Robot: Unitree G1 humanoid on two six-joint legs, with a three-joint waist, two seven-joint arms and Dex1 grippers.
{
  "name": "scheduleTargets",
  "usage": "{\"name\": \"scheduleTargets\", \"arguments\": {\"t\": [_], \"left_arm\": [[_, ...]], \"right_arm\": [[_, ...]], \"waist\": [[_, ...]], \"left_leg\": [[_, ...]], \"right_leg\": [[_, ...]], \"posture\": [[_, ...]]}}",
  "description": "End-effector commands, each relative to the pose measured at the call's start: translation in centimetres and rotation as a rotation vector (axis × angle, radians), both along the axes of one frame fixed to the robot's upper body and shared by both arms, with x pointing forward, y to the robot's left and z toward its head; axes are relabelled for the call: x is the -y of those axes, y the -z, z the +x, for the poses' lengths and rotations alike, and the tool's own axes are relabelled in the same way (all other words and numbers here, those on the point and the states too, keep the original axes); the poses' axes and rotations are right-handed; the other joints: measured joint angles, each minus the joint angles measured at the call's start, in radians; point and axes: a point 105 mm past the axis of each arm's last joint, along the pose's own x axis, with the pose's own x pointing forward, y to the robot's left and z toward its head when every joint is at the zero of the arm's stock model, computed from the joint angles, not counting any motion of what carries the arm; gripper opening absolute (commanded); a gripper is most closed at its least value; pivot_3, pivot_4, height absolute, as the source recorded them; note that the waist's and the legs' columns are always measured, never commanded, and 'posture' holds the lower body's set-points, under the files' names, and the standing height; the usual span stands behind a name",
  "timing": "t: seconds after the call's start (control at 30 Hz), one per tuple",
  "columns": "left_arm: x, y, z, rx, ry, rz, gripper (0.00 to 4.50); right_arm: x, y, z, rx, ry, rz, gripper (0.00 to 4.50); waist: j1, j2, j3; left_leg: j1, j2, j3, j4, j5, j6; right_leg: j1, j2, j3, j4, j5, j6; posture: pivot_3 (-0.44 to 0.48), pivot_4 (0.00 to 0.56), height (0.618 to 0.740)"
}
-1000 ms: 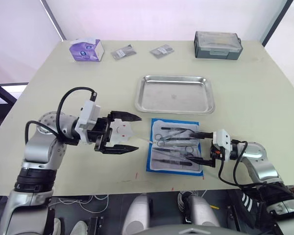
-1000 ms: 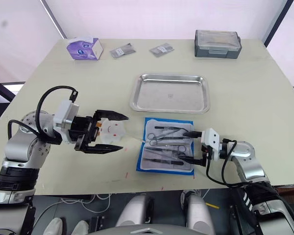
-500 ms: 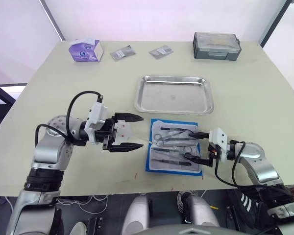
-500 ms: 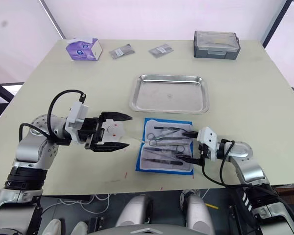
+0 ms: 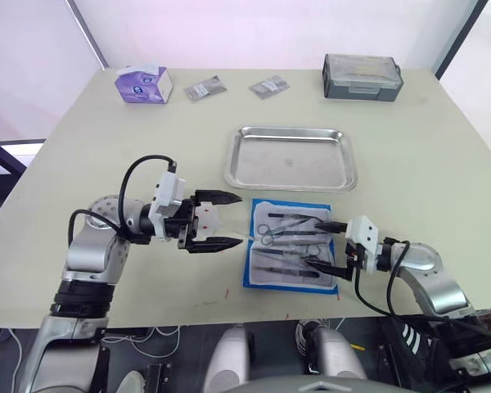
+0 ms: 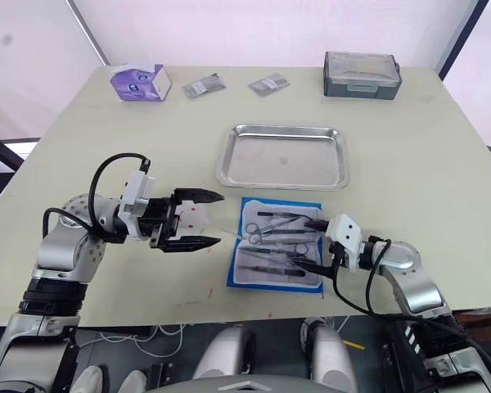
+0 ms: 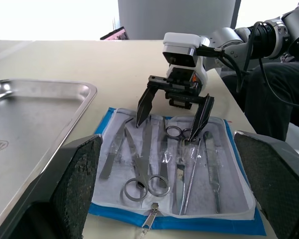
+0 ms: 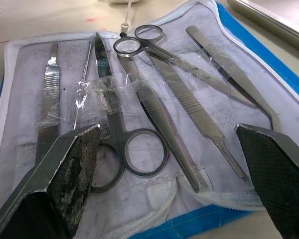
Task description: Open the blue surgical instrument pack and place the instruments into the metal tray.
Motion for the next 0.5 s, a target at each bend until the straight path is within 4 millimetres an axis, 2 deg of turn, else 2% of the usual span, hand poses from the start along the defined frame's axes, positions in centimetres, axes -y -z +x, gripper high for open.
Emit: {"name": "scheduleTargets", "arguments": {"t": [0.03, 0.33, 0.43, 0.5], "left_arm": [[0.4, -0.2, 0.3, 0.037, 0.012, 0.013, 4.48], [1.3, 0.4, 2.7, 0.041, 0.032, 0.050, 4.48], [1.8, 0.6, 3.0, 0.027, 0.071, 0.063, 3.77], [2.2, 0.8, 3.3, 0.035, 0.097, 0.077, 2.93]], "right_arm": [[0.5, 3.9, -1.3, -0.119, 0.013, -0.109, 4.50], [0.3, 3.8, -1.0, -0.118, 0.009, -0.103, 4.50], [0.3, 3.8, -0.9, -0.119, 0.008, -0.104, 4.50], [0.4, 3.8, -0.9, -0.119, 0.009, -0.104, 4.50]], "waist": [[0.000, 0.000, 0.000], [-0.001, 0.000, -0.001], [-0.003, 0.000, -0.001], [-0.003, 0.000, -0.001]], "left_leg": [[0.000, 0.000, 0.000, 0.000, 0.000, 0.000], [0.000, 0.000, 0.000, 0.000, 0.000, 0.000], [0.000, 0.000, 0.000, 0.000, 0.000, 0.000], [0.000, 0.000, 0.000, 0.000, 0.000, 0.000]], "right_leg": [[0.000, 0.000, 0.000, 0.000, 0.000, 0.000], [0.000, 0.001, 0.001, 0.000, 0.000, 0.000], [0.000, 0.001, 0.001, 0.000, 0.000, 0.000], [0.000, 0.001, 0.001, 0.000, 0.000, 0.000]], "posture": [[0.000, 0.150, 0.727], [0.000, 0.150, 0.727], [0.000, 0.150, 0.727], [0.000, 0.150, 0.727]]}}
